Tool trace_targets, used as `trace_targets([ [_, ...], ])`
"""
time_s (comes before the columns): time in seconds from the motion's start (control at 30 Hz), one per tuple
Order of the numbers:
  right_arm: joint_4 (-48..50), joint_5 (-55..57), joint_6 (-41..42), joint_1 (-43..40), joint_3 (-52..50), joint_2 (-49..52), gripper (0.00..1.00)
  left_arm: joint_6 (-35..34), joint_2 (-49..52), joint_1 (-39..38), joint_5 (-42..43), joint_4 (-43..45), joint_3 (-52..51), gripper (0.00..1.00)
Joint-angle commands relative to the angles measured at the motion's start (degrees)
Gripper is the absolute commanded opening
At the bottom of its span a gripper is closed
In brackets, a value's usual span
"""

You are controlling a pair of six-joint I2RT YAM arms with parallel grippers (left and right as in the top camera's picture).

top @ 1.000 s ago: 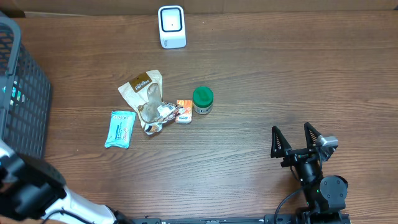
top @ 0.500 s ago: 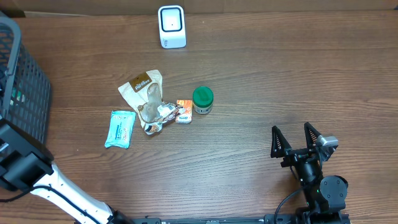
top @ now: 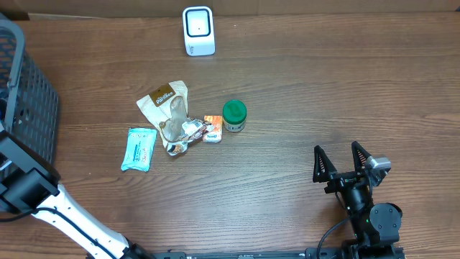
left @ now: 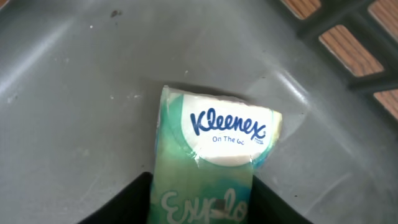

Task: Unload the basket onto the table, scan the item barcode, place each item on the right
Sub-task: 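Grasp the green Kleenex tissue pack with the left gripper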

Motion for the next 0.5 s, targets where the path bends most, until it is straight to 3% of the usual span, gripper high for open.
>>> trace_targets([
  [0.0, 0.28, -0.07, 0.13, 0.31, -0.59, -0.57, 1.0, 0.22, 0.94, -0.13, -1.05, -1.22, 0.2, 0.25],
  [0.17, 0.28, -0.07, 0.13, 0.31, -0.61, -0.57, 1.0, -4.22, -0.5, -0.13, -0.94, -3.65, 0.63, 0.18],
  [0.47, 0.28, -0.07, 0.13, 0.31, -0.59, -0.57, 1.0, -6.86, -10.62, -0.15, 0.42, -6.47, 2.6, 0.21],
])
